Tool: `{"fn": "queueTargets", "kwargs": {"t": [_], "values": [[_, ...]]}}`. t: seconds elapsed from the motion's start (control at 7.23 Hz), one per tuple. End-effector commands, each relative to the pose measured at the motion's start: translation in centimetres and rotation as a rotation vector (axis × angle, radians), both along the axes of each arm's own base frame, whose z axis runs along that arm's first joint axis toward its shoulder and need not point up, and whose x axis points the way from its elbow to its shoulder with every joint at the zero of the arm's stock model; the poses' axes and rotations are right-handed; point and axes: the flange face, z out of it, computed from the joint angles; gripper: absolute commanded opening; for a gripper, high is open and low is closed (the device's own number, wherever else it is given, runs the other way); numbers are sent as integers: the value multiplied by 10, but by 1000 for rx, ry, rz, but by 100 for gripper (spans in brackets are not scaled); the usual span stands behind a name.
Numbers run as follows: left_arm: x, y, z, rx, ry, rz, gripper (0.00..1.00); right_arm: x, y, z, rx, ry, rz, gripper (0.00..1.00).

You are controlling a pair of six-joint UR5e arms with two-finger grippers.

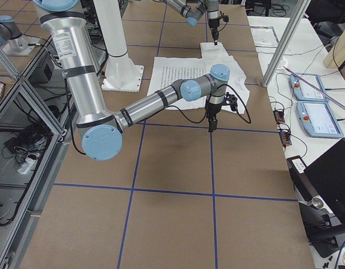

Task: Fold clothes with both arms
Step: 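Fold the held sleeve across the shirt body with the left gripper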

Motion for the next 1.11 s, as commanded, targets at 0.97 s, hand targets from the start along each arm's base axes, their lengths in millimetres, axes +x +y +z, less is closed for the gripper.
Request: {"fn": "queueTargets", "kwargs": {"t": [0.97], "values": [[131,75,-275,-80,287,122,0,3,5,10,6,-6,1,100]]}}
